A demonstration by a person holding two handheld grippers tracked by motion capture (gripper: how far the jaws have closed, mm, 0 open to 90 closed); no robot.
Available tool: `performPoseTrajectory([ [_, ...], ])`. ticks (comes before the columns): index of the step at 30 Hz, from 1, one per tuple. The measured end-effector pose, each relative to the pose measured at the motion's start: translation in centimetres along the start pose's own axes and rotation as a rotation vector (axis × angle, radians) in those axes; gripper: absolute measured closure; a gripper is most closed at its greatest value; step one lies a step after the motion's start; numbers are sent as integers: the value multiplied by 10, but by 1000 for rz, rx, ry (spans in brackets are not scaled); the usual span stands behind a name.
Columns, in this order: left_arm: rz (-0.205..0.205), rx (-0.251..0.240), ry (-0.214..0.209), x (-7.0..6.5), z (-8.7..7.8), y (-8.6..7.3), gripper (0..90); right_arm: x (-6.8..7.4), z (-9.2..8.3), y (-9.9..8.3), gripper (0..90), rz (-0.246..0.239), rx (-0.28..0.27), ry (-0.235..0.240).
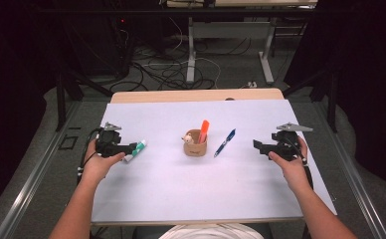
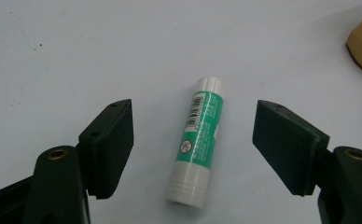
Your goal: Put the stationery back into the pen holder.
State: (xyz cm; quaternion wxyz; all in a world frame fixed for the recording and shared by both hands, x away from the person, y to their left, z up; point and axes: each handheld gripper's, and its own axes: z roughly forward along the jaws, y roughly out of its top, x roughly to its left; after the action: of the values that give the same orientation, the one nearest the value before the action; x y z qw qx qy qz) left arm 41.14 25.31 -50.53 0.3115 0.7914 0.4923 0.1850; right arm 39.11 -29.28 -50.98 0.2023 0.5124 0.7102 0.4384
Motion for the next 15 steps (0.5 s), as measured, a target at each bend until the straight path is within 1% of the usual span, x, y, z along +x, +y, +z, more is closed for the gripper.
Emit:
performPoseTrajectory([
  [1,19,13,-6,1,0,1,310,0,0,0,140,1,1,-2],
  [2,27,9,-9,1,1,1,311,-1,0,0,140,1,1,-2],
  [3,32,17,-14,0,2,1,311,-1,0,-1,140,5,2,1],
  [4,24,25,-16,-1,3,1,313,-1,0,-1,140,4,3,2],
  [5,32,24,-24,0,4,1,314,-2,0,-1,140,4,3,2],
  [6,28,34,-28,0,4,0,315,-2,1,-1,140,7,5,1],
  [7,23,36,-24,-1,5,0,316,-2,1,-1,140,8,7,1],
  [8,30,33,-18,-1,6,-1,317,-2,2,-1,140,4,6,1],
  [9,23,52,-30,0,6,-1,317,-3,2,-2,140,0,7,3],
  [10,21,47,-27,0,7,-2,320,-2,2,-2,140,5,10,6],
  [11,23,50,-34,0,8,-3,328,-2,2,-2,140,1,11,6],
  [13,17,61,-36,0,9,-5,342,-2,3,-3,141,1,11,7],
  [14,21,66,-42,0,9,-5,350,-2,3,-3,141,-2,13,9],
  [15,13,66,-44,0,9,-7,354,-2,3,-3,141,0,13,10],
])
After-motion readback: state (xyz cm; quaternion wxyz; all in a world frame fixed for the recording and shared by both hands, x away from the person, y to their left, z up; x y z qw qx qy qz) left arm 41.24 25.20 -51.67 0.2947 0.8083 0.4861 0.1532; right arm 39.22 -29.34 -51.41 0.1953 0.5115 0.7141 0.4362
